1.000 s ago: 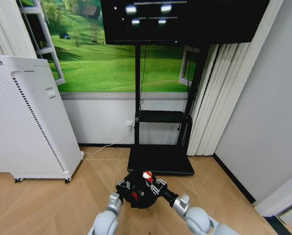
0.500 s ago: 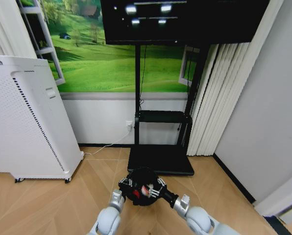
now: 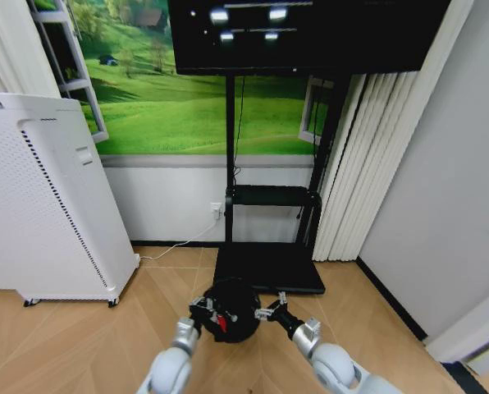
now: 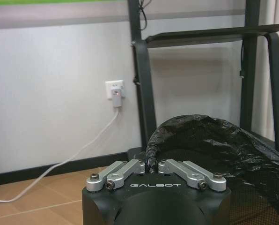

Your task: Pick up the trash bin and place the garbage on the floor into it.

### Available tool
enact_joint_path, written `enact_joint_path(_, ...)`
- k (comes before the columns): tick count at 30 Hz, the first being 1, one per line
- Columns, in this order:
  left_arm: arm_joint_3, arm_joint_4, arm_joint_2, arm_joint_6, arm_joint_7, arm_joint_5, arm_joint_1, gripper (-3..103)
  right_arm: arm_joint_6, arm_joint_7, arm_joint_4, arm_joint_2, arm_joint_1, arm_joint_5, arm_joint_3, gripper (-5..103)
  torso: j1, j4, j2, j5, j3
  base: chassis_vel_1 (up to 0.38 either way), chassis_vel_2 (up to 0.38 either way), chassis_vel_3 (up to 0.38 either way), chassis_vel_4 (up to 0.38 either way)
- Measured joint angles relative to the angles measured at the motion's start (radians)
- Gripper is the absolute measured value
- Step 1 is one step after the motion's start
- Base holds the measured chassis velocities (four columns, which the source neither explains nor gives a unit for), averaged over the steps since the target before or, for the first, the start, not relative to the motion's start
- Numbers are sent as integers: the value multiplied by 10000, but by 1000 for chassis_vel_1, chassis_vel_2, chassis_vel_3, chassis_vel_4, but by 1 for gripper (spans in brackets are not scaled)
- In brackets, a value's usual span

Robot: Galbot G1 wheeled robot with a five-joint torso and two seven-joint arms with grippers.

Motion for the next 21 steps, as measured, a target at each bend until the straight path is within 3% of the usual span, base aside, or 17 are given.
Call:
enact_joint_path(4,-353,-514,352,46,-30,-92,418,6,-638,769,-214,131,46,13,502,100,0,-3,0,-4,0,0,0,0,0)
enact_joint_path(6,-626,-970,715,94,-92,-205,812,6,-1403,1674,-527,452,68,71,1249,100,0,-4,0,-4,0,0,0,0,0)
enact_joint_path(13,-1190,-1652,1144,163,-164,-429,1338,6,-2077,2018,-1226,961,56,163,2522,100,0,-4,0,0,0,0,0,0,0)
enact_joint_path(21,-1856,-2348,1008,209,-186,-487,2039,6,-2776,2483,-2048,1602,117,308,4047,100,0,-3,0,-1,0,0,0,0,0)
